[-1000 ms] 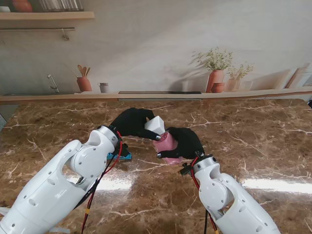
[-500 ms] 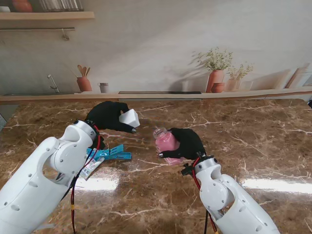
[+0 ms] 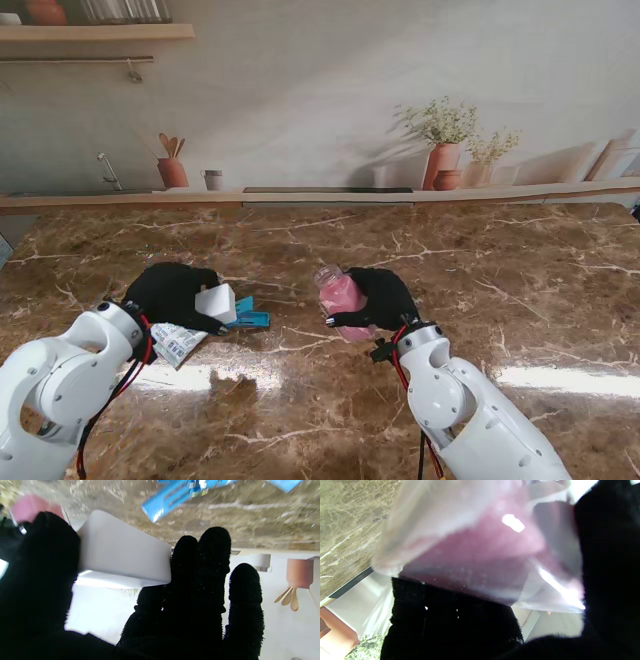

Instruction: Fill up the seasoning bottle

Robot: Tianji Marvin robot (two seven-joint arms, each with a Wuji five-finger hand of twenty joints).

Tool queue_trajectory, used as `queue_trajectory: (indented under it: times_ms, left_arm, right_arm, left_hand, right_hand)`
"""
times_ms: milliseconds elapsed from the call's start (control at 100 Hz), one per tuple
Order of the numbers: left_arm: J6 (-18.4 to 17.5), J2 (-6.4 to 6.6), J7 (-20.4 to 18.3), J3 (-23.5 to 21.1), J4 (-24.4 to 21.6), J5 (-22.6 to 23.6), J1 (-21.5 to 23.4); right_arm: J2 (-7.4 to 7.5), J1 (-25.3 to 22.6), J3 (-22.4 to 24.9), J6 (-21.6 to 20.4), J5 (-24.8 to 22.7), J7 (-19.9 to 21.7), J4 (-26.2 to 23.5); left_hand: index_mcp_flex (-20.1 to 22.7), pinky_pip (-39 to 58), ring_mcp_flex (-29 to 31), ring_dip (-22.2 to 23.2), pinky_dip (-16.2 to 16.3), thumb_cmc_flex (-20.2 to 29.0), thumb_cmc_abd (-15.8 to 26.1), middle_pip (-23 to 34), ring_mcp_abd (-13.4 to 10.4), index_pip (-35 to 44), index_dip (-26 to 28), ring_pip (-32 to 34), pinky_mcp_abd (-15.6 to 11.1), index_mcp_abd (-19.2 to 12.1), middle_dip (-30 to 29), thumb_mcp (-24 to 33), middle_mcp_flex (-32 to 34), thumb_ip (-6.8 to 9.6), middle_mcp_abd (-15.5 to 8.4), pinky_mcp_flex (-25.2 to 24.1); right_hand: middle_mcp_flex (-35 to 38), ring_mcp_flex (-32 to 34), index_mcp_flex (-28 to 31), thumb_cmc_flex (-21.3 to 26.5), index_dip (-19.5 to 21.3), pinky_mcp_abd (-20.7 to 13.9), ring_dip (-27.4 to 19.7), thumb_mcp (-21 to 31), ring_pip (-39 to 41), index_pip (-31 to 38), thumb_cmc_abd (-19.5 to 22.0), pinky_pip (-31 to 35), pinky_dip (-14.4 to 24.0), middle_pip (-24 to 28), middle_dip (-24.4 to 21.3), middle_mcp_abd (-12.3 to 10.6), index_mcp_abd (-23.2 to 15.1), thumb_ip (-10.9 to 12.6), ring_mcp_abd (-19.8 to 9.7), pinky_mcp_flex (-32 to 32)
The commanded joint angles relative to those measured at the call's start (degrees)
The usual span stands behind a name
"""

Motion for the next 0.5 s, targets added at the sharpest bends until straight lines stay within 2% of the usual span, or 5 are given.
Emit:
queue_trajectory:
  times_ms: [0,50,150,180,490]
  left_arm:
    - [-1.1,0.84,-0.3,-0.7,0.0,0.3,3.5]
    - [-2.5,0.9,-0.4,-1.9,-0.7,1.0,5.6]
    - [-4.9,0.88,0.5,-3.5,-1.2,2.4,8.9]
    - [-5.6,0.9,0.7,-3.8,-1.3,3.0,9.7]
    - [-11.2,1.67,-0.7,-3.0,-0.4,6.2,12.0]
  right_arm:
    - [-0.38,0.2,-0.3,0.3,0.4,0.8,0.3]
    - [-0.44,0.5,-0.7,0.4,0.7,0.9,0.7]
    - [-0.52,1.1,-1.5,0.7,1.2,1.3,1.3]
    - [-0.52,1.3,-1.7,0.8,1.2,1.4,1.4]
    - [-0.51,1.8,-2.5,1.7,1.0,1.7,1.0]
  left_hand:
    - [10.0,-0.7,-2.0,0.9,1.1,9.9,7.5,0.0,-1.9,13.1,0.1,0.5,-0.5,-15.6,0.4,6.3,0.9,1.57,-6.7,-2.6]
    - [10.2,-2.3,-2.3,1.7,3.7,10.3,7.3,-0.2,-2.1,13.3,-1.0,0.0,-0.6,-16.4,0.6,5.0,0.7,1.93,-7.2,-3.6]
    - [12.3,-4.5,-3.5,2.3,5.1,10.5,5.7,-0.2,-2.0,12.3,-4.1,-0.2,0.2,-17.7,0.8,4.8,0.1,1.65,-7.7,-7.0]
    - [12.7,-6.0,-3.9,2.8,6.9,10.6,5.3,-0.3,-2.2,12.9,-6.1,-0.5,0.1,-18.3,0.9,4.4,-0.1,1.61,-8.1,-8.1]
    - [15.3,-7.1,-4.3,4.1,9.2,10.0,3.2,0.8,-2.8,12.4,-11.0,0.5,0.0,-19.2,1.7,4.7,-0.2,1.33,-8.9,-10.0]
  right_hand:
    - [5.3,2.8,6.6,16.5,3.2,-0.8,-0.2,29.1,1.5,11.1,15.8,1.4,-1.0,8.2,1.7,-11.2,-22.3,6.9,-5.1,0.2]
    - [5.3,2.8,6.5,16.5,3.2,-0.8,-0.2,29.1,1.5,11.1,15.8,1.4,-1.0,8.2,1.7,-11.3,-22.3,7.0,-5.1,0.2]
    - [5.3,2.8,6.5,16.5,3.2,-0.8,-0.2,29.1,1.4,11.1,15.8,1.3,-1.1,8.2,1.7,-11.1,-22.3,7.0,-5.1,0.1]
    - [5.3,2.8,6.5,16.5,3.2,-0.8,-0.2,29.1,1.4,11.1,15.8,1.3,-1.1,8.2,1.7,-11.1,-22.3,7.0,-5.1,0.1]
    - [5.3,2.8,6.5,16.5,3.2,-0.8,-0.1,29.2,1.5,11.1,15.7,1.3,-1.1,8.3,1.6,-11.2,-22.3,7.0,-5.1,0.1]
